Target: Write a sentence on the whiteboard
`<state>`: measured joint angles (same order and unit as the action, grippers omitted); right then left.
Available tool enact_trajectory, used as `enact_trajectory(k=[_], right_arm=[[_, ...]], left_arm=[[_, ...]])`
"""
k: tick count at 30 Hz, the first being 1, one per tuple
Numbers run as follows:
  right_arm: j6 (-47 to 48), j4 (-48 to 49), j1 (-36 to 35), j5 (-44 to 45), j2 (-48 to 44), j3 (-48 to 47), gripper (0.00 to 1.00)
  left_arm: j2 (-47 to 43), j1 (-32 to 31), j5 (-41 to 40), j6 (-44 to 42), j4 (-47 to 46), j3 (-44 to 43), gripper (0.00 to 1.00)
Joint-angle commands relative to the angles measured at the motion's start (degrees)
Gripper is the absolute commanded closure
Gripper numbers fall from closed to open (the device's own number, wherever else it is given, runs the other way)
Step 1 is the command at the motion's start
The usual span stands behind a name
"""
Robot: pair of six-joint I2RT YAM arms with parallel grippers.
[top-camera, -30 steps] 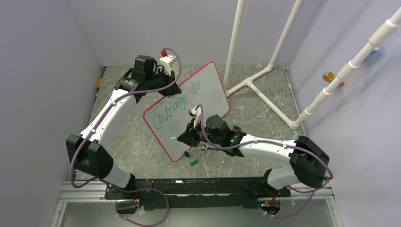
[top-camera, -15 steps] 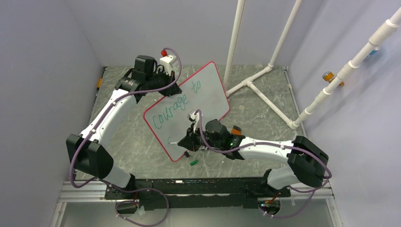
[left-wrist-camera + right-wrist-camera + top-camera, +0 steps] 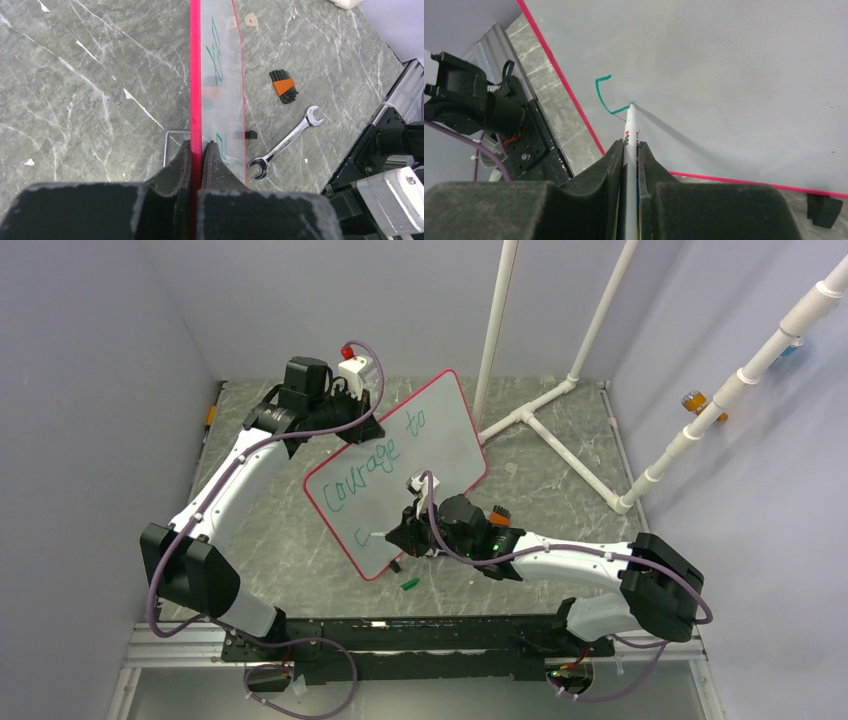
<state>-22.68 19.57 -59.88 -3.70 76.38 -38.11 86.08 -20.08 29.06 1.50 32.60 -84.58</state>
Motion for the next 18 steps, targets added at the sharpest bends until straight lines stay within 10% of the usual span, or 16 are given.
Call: enact_trajectory(k=[1,18], right_arm=[[0.9,-0.8,0.3,6.1,-0.8,-4.1,1.0],[1.4,-0.3,-1.6,1.9,2.0,-7.7,1.0]], left_arm=[[1.1,0.3,-9.7,-6.9,2.3,1.5,1.0],[1.1,0.3,-9.6,-7.0,2.3,1.5,1.0]])
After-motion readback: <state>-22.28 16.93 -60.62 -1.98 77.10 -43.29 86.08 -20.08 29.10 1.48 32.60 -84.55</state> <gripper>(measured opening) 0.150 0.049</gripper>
